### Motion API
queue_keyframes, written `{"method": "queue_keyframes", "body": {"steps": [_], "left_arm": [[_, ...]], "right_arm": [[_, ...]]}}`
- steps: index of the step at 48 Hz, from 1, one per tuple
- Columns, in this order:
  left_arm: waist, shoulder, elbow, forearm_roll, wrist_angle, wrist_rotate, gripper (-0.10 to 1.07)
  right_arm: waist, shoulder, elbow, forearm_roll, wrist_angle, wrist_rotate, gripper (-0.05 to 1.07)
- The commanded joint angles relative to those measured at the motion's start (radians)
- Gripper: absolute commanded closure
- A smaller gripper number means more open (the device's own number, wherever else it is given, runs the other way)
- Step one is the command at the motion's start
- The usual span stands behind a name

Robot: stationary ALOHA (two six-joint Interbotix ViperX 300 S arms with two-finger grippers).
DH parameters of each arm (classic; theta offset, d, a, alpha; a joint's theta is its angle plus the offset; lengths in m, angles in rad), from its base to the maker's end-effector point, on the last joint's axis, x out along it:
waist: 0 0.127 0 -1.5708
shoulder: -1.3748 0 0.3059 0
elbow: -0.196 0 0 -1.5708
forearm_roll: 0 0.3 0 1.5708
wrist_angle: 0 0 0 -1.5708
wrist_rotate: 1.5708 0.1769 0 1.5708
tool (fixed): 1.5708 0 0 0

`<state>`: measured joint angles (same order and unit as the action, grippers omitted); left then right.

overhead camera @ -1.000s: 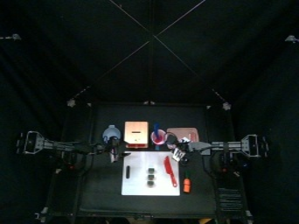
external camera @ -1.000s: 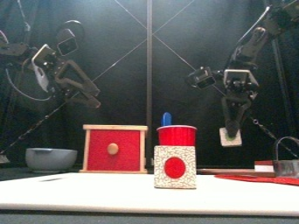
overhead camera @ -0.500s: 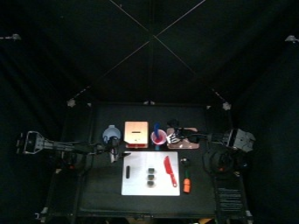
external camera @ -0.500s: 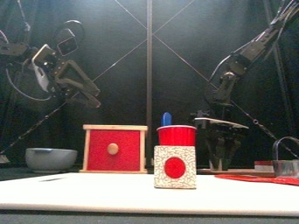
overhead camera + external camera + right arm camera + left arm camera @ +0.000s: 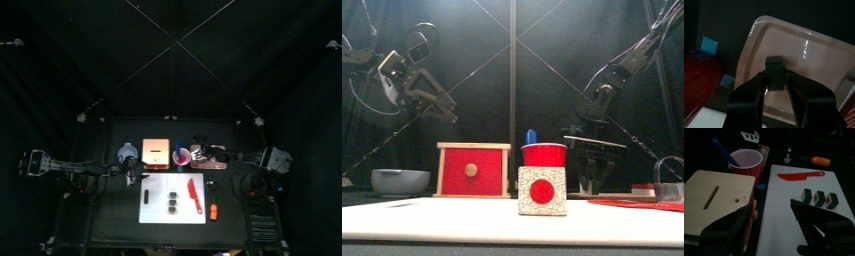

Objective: Move cut sushi onto plate

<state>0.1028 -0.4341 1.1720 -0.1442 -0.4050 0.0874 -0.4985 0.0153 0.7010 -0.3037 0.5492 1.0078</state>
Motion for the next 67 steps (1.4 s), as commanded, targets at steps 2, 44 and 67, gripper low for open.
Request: {"method": "queue_keyframes", "body": {"steps": [2, 44, 67], "left_arm": [[0.003, 0.002, -0.023, 0.002, -0.009, 0.000, 0.03], [0.003, 0.002, -0.026, 0.000, -0.005, -0.003, 0.03], [-0.006, 0.002, -0.032, -0.008, -0.002, -0.009, 0.03]], "right_arm": [[-0.025, -0.031, -0.015, -0.003, -0.017, 0.003, 0.33], [-0.066, -0.057, 0.006, 0.037, -0.092, 0.002, 0.13], [0.370, -0.339, 0.060, 0.060, 0.176, -0.133, 0.13]]}}
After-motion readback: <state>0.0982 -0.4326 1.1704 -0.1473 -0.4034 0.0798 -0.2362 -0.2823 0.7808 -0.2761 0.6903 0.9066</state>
